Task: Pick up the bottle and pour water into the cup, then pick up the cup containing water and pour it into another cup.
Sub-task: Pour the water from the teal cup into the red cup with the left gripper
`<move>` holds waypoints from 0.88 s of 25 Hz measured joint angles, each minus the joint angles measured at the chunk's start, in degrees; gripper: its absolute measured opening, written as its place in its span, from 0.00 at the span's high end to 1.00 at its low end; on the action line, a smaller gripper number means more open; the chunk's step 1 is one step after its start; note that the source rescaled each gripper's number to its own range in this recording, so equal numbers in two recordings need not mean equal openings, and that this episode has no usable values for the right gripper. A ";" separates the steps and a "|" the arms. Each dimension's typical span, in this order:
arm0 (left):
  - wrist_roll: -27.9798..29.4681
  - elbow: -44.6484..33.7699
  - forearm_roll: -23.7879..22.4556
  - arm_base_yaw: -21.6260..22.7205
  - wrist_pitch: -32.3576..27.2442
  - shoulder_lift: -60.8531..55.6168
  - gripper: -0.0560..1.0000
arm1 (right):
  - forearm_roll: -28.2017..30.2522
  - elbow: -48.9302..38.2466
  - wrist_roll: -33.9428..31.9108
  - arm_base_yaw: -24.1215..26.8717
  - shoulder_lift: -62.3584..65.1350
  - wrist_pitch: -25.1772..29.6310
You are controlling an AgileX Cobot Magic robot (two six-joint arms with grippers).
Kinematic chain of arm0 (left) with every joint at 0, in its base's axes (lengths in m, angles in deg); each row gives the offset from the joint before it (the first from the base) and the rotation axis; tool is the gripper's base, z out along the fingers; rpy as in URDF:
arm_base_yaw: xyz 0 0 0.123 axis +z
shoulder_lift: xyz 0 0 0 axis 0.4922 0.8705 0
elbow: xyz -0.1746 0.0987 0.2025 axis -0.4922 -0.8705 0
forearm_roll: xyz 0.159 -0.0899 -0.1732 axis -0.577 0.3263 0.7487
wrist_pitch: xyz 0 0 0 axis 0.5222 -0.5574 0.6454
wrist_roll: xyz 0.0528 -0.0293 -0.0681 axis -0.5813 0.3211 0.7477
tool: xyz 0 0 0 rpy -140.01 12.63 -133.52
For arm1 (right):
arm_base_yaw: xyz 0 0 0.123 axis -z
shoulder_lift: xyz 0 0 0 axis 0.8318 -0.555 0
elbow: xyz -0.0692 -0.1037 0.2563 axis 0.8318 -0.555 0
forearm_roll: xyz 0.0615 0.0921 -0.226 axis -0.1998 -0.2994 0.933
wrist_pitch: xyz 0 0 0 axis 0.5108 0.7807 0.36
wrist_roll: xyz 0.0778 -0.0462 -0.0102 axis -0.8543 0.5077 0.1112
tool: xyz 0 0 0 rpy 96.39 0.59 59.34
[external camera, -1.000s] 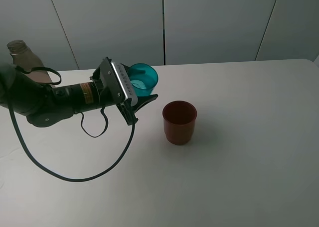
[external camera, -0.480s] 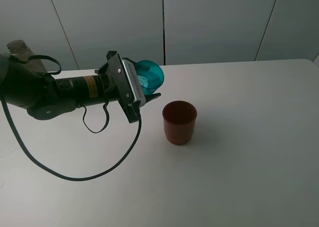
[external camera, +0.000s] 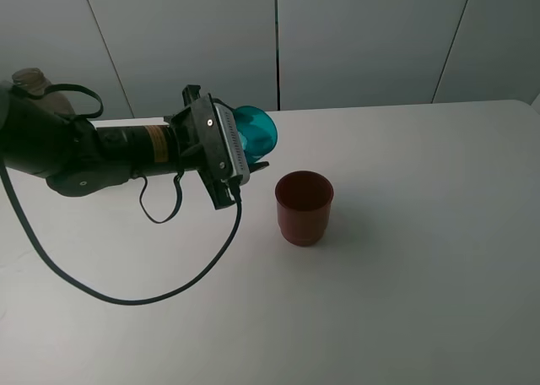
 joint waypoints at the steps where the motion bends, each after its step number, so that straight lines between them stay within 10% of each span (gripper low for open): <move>1: -0.21 0.48 0.00 -0.32 -0.67 0.06 0.90 | 0.00 0.00 0.00 0.00 0.00 0.00; 22: -7.48 3.18 1.12 -3.34 -7.28 -0.16 0.91 | -0.23 0.00 -0.10 0.00 0.00 0.00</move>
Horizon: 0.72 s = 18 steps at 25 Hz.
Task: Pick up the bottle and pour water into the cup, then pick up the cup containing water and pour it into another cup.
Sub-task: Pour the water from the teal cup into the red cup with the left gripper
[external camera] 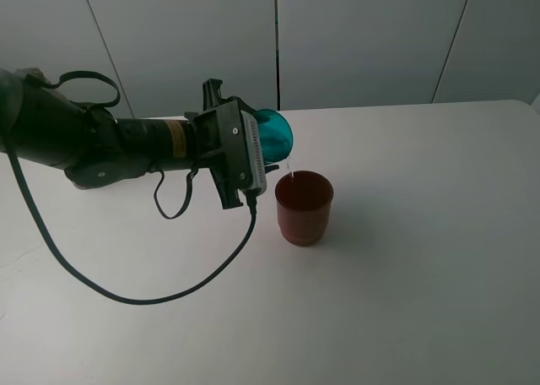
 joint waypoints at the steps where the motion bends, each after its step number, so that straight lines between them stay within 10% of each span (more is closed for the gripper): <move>1: -0.30 0.00 0.12 0.00 -0.32 0.00 0.91 | 0.00 0.00 0.00 0.00 0.00 0.00; 18: -5.64 0.00 3.25 -0.81 -2.62 0.00 0.91 | 0.00 0.00 0.15 0.00 0.00 0.00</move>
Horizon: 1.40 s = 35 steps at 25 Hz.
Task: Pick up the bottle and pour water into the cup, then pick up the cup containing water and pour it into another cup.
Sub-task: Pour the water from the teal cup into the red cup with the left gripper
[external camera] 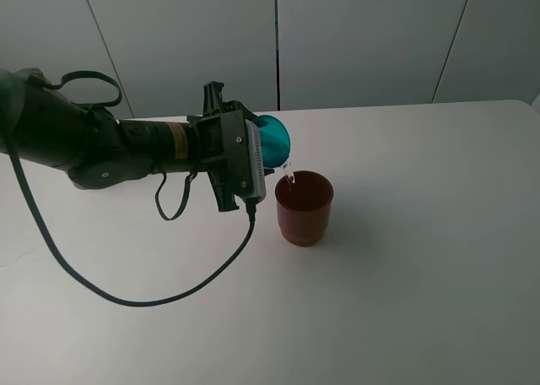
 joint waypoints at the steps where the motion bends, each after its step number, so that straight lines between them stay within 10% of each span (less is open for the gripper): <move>1: -0.12 0.00 0.00 0.00 -0.10 0.00 0.91 | 0.00 0.00 0.00 0.00 0.00 0.00; 35: -7.12 2.94 2.88 -1.82 -6.44 0.00 0.91 | 0.00 0.00 0.02 0.00 0.00 0.00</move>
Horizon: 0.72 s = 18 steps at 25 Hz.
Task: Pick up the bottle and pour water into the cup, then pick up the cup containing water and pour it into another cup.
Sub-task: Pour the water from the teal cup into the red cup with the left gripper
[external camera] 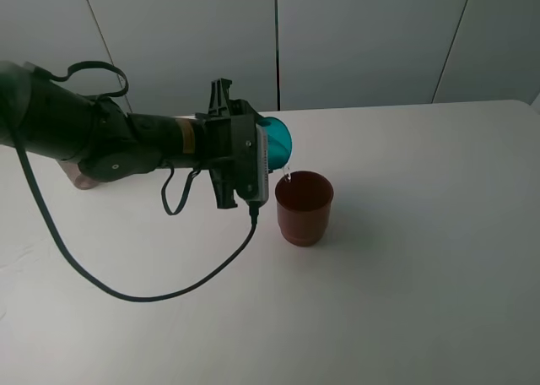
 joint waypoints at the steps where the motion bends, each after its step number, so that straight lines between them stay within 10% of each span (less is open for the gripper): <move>1: -0.14 0.47 0.11 -0.26 -0.60 0.00 0.91 | 0.00 0.00 0.00 0.00 0.00 0.00; 18: -3.84 1.01 0.34 -0.51 -2.09 0.00 0.91 | 0.00 0.00 -0.15 0.00 0.00 0.00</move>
